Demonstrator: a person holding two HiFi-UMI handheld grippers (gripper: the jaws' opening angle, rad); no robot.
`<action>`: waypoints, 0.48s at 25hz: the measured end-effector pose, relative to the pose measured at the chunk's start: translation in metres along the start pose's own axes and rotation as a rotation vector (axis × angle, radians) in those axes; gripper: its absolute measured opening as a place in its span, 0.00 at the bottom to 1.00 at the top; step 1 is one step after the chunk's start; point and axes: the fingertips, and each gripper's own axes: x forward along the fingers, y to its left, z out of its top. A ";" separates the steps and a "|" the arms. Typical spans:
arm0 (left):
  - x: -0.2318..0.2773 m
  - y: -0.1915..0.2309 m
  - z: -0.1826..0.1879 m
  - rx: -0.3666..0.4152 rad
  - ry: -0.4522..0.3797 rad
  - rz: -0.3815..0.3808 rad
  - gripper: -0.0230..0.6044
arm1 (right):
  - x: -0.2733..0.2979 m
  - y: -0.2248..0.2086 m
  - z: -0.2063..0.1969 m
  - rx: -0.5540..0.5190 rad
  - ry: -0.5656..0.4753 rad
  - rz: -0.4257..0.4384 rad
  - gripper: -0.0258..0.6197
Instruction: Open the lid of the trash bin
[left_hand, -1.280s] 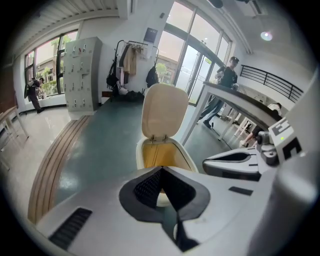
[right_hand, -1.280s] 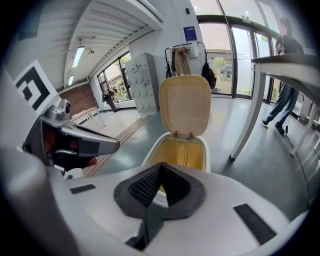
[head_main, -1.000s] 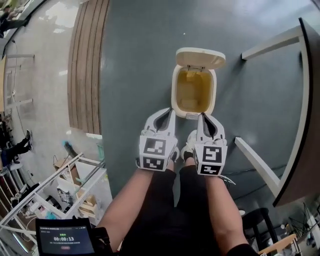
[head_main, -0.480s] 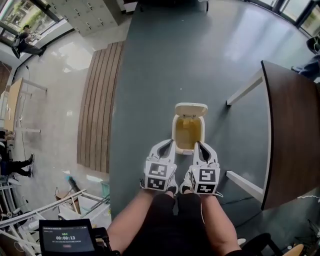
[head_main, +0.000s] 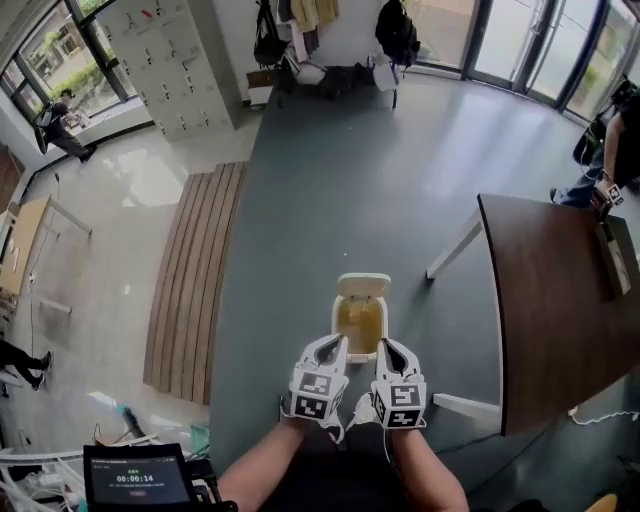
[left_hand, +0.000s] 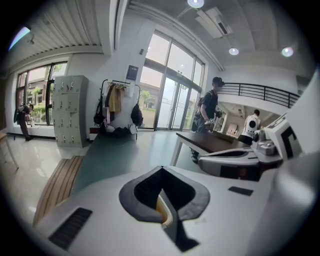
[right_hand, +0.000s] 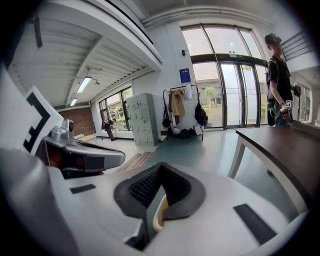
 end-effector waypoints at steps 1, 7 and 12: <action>0.000 -0.004 0.001 -0.003 -0.008 -0.009 0.03 | -0.001 0.000 0.003 -0.004 -0.009 0.002 0.04; -0.035 -0.030 0.015 -0.011 -0.071 -0.022 0.03 | -0.047 0.012 0.022 0.026 -0.074 -0.019 0.04; -0.063 -0.030 0.025 -0.015 -0.086 -0.010 0.03 | -0.071 0.016 0.034 0.039 -0.091 -0.026 0.04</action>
